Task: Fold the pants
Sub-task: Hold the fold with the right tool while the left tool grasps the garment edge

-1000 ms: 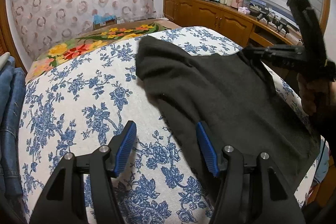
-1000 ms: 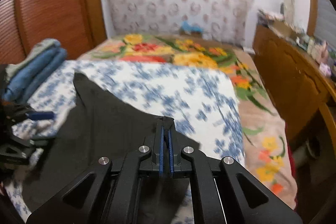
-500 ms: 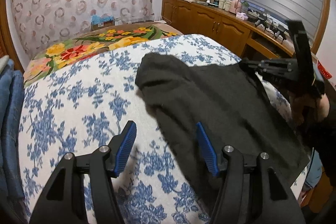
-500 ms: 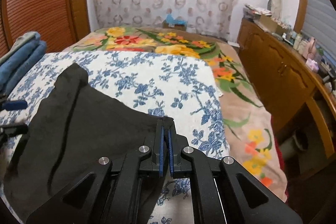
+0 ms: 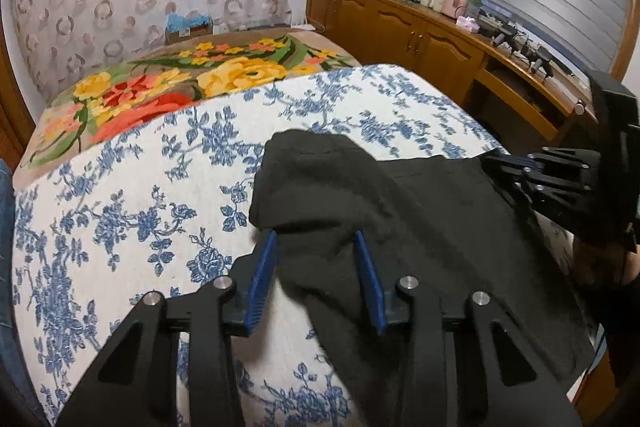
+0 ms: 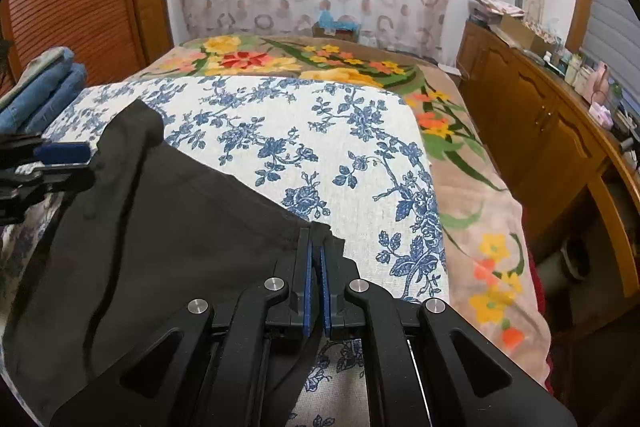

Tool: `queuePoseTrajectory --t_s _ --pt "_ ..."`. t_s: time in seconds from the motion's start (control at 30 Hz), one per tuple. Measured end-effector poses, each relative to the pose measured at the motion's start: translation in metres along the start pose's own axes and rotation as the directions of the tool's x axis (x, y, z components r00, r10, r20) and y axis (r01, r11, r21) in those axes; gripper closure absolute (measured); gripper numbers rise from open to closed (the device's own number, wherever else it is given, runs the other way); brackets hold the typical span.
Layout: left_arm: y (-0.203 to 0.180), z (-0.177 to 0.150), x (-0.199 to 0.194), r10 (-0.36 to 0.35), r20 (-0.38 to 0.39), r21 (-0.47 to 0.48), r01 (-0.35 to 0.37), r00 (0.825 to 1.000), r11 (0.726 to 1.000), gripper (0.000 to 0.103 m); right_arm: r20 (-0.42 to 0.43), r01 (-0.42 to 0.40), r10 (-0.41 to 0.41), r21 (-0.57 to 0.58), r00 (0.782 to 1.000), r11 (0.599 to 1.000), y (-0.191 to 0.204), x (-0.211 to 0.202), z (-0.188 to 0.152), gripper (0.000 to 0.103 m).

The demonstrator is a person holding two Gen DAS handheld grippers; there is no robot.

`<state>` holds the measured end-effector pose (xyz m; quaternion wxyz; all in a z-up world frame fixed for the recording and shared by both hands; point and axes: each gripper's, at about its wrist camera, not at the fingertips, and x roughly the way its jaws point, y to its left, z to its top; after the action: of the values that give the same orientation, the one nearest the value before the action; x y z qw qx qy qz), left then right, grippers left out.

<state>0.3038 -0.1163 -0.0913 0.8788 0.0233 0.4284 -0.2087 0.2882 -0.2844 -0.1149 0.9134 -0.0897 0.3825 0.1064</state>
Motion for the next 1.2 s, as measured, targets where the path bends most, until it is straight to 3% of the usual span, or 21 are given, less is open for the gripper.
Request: queuePoseTrajectory --t_s 0.17,0.33,0.43,0.67,0.9,1.03,1.2 --pt "0.004 -0.004 0.001 -0.016 -0.002 -0.023 0.016 1.000 1.000 0.067 -0.002 0.009 -0.009 -0.009 1.000 1.000 0.002 0.001 0.000 0.102" --pt "0.002 -0.007 -0.014 -0.014 0.051 0.002 0.014 0.999 1.000 0.099 -0.004 0.025 -0.025 -0.022 1.000 0.999 0.002 0.003 -0.001 0.102" --pt "0.010 -0.005 -0.028 -0.003 0.092 -0.005 0.003 0.996 1.000 0.099 -0.004 0.031 -0.031 -0.024 0.999 0.999 0.002 0.003 -0.002 0.102" --pt "0.015 -0.008 -0.032 0.003 0.062 -0.011 -0.002 0.998 1.000 0.099 -0.008 0.053 -0.053 -0.038 0.999 0.998 0.006 0.004 -0.002 0.102" --pt "0.012 -0.014 -0.050 0.048 0.089 -0.003 -0.048 0.995 0.999 0.088 -0.010 0.031 -0.031 -0.019 0.999 0.999 0.004 0.003 -0.002 0.102" --pt "0.009 -0.021 -0.067 0.050 0.116 0.004 -0.051 0.992 0.999 0.068 -0.011 0.005 -0.005 0.006 1.000 1.000 -0.001 0.002 -0.001 0.102" --pt "0.004 -0.032 -0.081 0.058 0.126 0.018 -0.060 0.990 0.998 0.057 0.010 0.014 -0.014 0.007 1.000 1.000 -0.003 -0.007 -0.001 0.102"
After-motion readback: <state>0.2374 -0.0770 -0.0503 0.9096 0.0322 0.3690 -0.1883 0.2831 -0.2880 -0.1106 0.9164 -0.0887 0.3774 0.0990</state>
